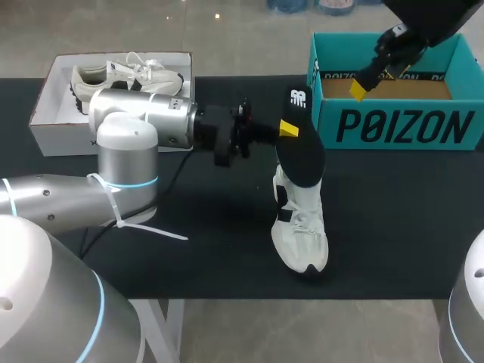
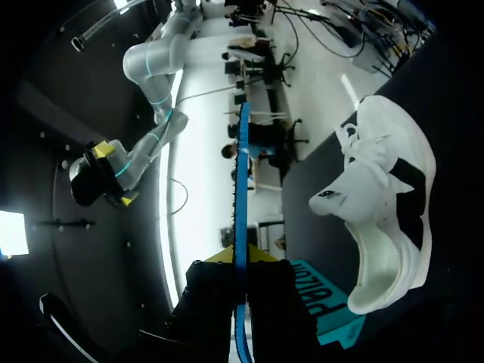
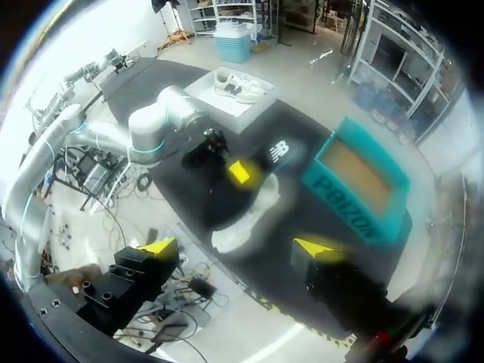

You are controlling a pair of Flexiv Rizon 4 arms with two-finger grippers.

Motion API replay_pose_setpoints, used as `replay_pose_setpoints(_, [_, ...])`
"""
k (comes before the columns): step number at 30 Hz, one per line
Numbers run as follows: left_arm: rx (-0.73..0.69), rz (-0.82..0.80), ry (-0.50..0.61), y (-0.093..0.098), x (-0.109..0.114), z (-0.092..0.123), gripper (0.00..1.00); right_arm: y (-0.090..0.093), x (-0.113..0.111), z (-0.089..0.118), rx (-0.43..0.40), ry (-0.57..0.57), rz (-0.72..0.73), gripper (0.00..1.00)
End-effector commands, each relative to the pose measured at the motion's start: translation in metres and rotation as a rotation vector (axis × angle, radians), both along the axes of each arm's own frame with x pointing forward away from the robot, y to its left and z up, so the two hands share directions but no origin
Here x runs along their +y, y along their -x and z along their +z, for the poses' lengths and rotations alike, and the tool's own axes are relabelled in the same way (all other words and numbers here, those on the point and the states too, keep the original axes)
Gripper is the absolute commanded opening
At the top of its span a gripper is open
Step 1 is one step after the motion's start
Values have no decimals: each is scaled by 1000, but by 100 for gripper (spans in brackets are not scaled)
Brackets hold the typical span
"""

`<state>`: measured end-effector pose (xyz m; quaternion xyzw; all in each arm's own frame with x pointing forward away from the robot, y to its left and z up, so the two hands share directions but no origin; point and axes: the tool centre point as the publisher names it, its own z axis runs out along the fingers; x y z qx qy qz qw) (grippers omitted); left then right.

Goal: Take the shoe out of the shoebox, open the shoe tongue, remove and reinsert the insole, then place the shoe into the shoebox

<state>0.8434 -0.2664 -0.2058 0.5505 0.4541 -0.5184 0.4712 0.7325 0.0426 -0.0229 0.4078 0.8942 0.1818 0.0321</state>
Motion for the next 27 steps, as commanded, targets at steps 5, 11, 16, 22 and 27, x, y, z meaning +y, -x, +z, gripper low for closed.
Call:
replay_pose_setpoints(5, [-7, 34, -25, 3, -1, 2, 0, 9, -2, 0, -78, 81, -63, 100])
replay_pose_setpoints(11, [-7, 34, -25, 3, -1, 2, 0, 9, -2, 0, -78, 81, -63, 100])
replay_pose_setpoints(16, [-7, 34, -25, 3, -1, 2, 0, 9, -2, 0, -78, 81, -63, 100])
replay_pose_setpoints(22, [306, 31, -9, 3, -3, 3, 0, 9, -2, 0, -78, 81, -63, 100])
replay_pose_setpoints(27, [767, 7, 2, 11, -8, 4, 0, 9, -2, 0, -78, 81, -63, 100])
